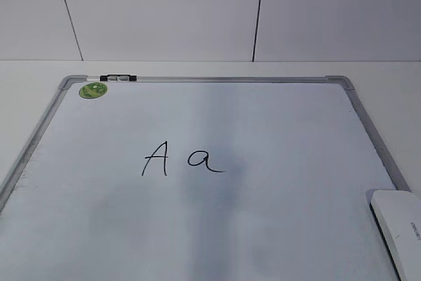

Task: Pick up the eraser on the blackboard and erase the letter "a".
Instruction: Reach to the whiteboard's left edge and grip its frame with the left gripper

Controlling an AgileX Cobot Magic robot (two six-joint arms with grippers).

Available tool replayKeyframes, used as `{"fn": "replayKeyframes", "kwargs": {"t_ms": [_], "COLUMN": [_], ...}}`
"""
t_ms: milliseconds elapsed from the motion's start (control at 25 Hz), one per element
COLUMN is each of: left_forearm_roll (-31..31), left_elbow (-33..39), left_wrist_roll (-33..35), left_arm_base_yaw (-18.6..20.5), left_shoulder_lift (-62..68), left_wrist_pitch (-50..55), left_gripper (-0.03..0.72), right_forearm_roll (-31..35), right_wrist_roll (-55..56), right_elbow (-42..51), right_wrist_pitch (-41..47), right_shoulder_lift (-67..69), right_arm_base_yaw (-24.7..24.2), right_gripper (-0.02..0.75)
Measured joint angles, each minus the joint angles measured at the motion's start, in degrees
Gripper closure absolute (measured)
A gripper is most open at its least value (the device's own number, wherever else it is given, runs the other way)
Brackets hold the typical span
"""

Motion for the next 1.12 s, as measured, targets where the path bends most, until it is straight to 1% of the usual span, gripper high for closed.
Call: {"fn": "replayKeyframes", "kwargs": {"t_ms": [240,520,800,1120], "left_forearm_roll": [1.8,2.0,2.0,2.0], "left_elbow": [-3.2,-4.5,-7.4,-12.9], "left_wrist_roll": [0.7,0.7,0.7,0.7], "left_arm_base_yaw": [0.0,0.0,0.0,0.0], "left_shoulder_lift": [8.3,20.1,32.9,46.7], "left_wrist_pitch": [-2.2,-3.6,-4.8,-4.9], "left_gripper": [0.139,0.145,0.146,0.146], "right_forearm_roll": [3.1,2.7,4.6,4.9], "right_wrist_roll": [-0.6,-0.7,1.1,1.4], "right_elbow": [-5.2,-10.4,-10.7,-10.7], "right_wrist_pitch": [1.5,4.9,5.1,5.1], "right_shoulder_lift": [10.5,22.0,31.8,39.0], "right_arm_base_yaw": [0.0,0.0,0.0,0.0], "right_gripper": [0.146,0.146,0.146,0.146]}}
